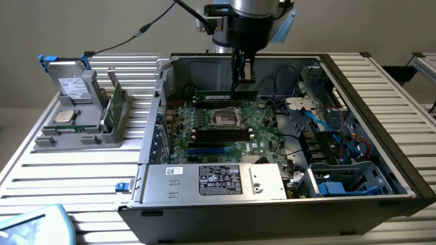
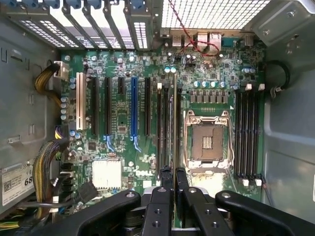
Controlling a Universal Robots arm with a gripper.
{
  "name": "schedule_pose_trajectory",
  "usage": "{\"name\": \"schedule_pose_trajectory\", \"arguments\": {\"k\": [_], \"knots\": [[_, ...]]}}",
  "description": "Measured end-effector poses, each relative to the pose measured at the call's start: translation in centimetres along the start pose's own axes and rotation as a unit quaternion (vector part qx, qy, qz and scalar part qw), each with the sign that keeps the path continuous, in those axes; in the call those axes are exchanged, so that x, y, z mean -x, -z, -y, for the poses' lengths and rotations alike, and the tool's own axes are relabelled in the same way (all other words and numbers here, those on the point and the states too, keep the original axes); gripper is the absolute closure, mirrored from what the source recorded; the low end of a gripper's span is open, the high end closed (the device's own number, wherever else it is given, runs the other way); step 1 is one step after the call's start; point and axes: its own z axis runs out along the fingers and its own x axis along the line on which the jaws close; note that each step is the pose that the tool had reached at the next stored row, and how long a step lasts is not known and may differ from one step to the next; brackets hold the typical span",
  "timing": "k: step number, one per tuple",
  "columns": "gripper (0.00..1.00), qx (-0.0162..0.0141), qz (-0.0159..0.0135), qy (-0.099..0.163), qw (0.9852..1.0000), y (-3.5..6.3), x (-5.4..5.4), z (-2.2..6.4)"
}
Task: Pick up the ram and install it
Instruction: 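Insert the ram into the slot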
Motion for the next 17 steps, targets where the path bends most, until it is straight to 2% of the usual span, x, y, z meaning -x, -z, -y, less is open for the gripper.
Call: {"name": "schedule_pose_trajectory", "arguments": {"k": [17], "knots": [[0.86,0.0000,0.0000,-0.001,1.0000,-3.08,-0.1,0.15]]}}
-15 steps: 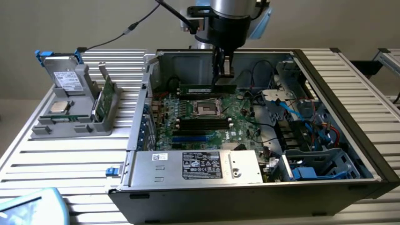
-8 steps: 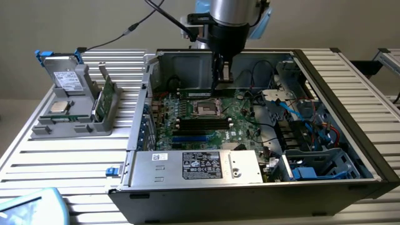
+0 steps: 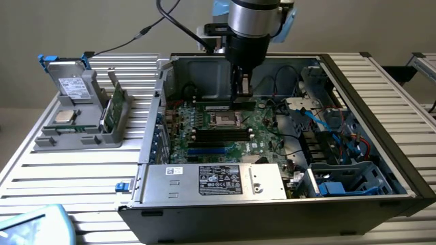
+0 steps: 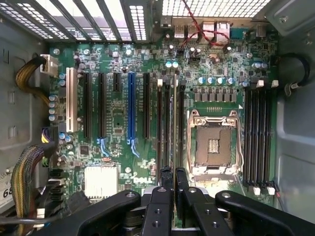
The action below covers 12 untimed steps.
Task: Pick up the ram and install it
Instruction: 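Insert the ram into the slot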
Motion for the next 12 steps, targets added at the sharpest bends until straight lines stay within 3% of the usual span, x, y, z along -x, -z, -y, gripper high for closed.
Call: {"name": "schedule_pose_trajectory", "arguments": {"k": [12], "knots": [[0.86,0.0000,0.0000,0.000,1.0000,-2.19,0.0,-0.09]]}}
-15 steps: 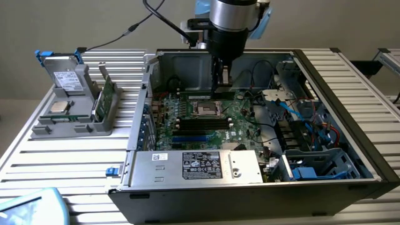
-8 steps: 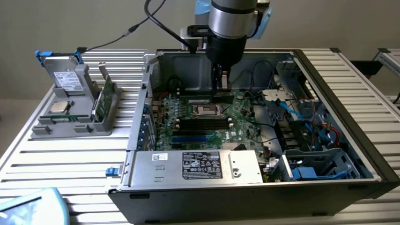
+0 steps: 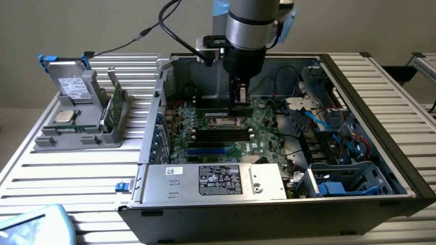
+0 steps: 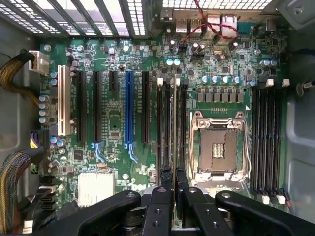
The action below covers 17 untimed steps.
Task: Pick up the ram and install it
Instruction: 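Insert the ram into the slot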
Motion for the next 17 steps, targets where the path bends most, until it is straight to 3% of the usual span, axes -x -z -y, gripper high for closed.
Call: {"name": "schedule_pose_trajectory", "arguments": {"k": [17], "knots": [[0.86,0.0000,0.0001,0.000,1.0000,-3.09,0.0,0.14]]}}
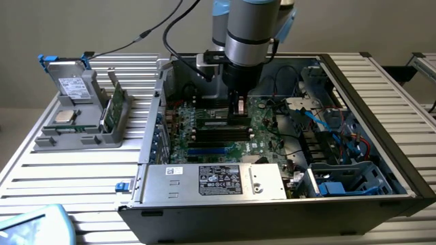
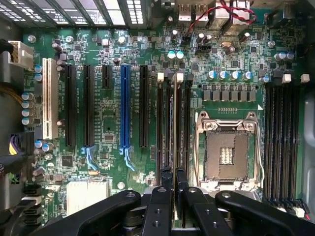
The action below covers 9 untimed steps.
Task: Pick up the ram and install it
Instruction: 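Insert the ram into the slot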
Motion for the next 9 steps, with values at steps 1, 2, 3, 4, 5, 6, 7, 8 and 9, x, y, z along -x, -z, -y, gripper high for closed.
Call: {"name": "schedule_pose_trajectory", "arguments": {"k": [1,2,3,4,5,6,7,8,9], "knots": [[0.86,0.0000,0.0000,0.000,1.0000,-0.18,-0.01,0.00],[0.86,0.0000,0.0000,0.000,1.0000,-0.35,-0.01,0.01],[0.86,0.0000,0.0000,0.000,1.0000,-0.51,-0.01,0.01],[0.86,0.0000,0.0000,0.000,1.0000,-0.63,-0.02,0.02],[0.86,0.0000,0.0000,0.000,1.0000,-0.72,-0.02,0.02],[0.86,0.0000,-0.0001,0.000,1.0000,-0.82,-0.02,0.03],[0.86,0.0001,-0.0003,0.000,1.0000,-0.86,-0.02,0.03],[0.86,0.0003,-0.0005,0.000,1.0000,-0.90,-0.02,0.03],[0.86,0.0003,-0.0008,0.000,1.0000,-0.98,-0.03,0.04]]}}
